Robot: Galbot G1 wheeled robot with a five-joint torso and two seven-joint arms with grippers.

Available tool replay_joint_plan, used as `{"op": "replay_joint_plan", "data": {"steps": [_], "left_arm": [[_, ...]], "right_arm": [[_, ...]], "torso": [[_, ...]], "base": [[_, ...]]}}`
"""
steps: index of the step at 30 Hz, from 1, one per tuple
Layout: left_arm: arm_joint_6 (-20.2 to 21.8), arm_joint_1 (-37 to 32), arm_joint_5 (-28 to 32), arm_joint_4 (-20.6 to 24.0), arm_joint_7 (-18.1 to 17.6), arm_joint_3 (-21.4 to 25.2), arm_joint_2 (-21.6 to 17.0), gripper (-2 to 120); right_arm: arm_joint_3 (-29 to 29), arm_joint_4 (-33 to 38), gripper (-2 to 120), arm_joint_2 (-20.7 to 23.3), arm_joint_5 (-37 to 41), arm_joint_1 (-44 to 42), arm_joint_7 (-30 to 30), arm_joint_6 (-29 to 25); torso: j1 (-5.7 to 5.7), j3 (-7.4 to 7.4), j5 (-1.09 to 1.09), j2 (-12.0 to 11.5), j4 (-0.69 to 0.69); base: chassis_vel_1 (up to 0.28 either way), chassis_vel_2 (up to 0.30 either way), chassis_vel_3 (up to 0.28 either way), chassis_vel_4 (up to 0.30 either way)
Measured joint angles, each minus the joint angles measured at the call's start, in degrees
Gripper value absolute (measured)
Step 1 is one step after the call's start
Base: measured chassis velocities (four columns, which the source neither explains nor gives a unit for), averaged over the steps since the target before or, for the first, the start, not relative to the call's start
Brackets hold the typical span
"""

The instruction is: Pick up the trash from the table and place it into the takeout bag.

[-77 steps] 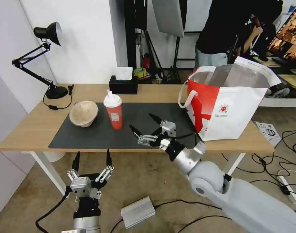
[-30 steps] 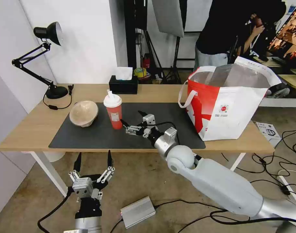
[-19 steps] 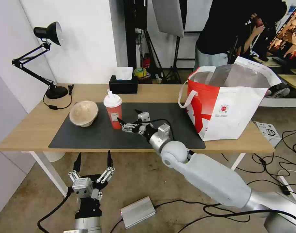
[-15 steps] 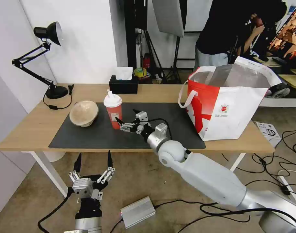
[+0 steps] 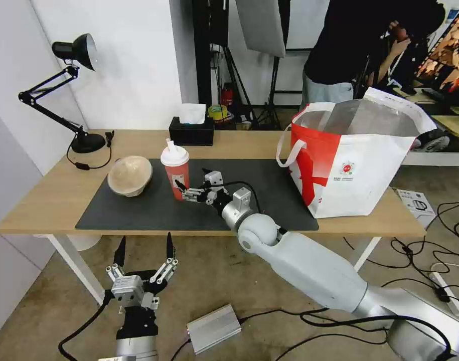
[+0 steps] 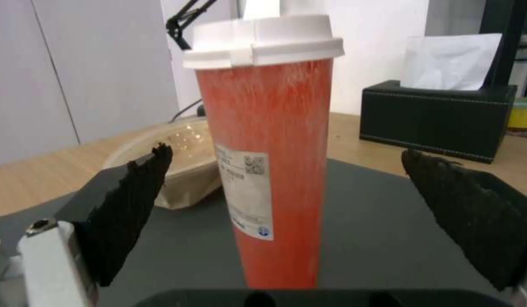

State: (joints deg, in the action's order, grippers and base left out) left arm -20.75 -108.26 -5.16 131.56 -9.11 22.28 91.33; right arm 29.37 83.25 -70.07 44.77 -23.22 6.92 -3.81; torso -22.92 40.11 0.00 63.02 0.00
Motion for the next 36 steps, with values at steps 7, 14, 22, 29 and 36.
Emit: {"op": "replay_joint_plan", "data": {"steps": [7,14,22,29,36], "left_arm": [[0.0,0.0,0.0,-0.1,0.0,0.0,0.0,100],[0.0,-0.1,-0.1,-0.1,0.0,0.0,0.0,100],[0.0,-0.1,-0.1,-0.1,0.0,0.1,0.0,100],[-0.1,0.0,-0.1,-0.2,-0.1,0.0,0.0,100],[-0.1,0.0,-0.1,-0.2,-0.2,0.1,0.0,100]], "right_arm": [[-0.9,-2.6,100,-1.2,-0.2,0.2,-1.3,-0.3],[-1.2,-4.5,100,-2.5,-0.4,0.2,-2.0,-0.6],[-1.2,-7.0,100,-4.0,-0.5,1.0,-3.1,-0.8],[-1.2,-9.3,100,-5.6,-0.8,1.4,-3.7,-1.4],[-1.2,-10.8,100,-6.2,-0.8,1.8,-4.4,-1.7]], "torso": [[0.0,0.0,0.0,0.0,0.0],[0.0,0.0,0.0,0.0,0.0],[0.0,0.0,0.0,0.0,0.0],[0.0,-0.01,0.0,0.0,0.0],[0.0,-0.01,0.0,0.0,0.0]], "base": [[0.0,0.0,0.0,0.0],[0.0,0.0,0.0,0.0],[0.0,0.0,0.0,0.0],[0.0,0.0,0.0,0.0],[0.0,0.0,0.0,0.0]]}}
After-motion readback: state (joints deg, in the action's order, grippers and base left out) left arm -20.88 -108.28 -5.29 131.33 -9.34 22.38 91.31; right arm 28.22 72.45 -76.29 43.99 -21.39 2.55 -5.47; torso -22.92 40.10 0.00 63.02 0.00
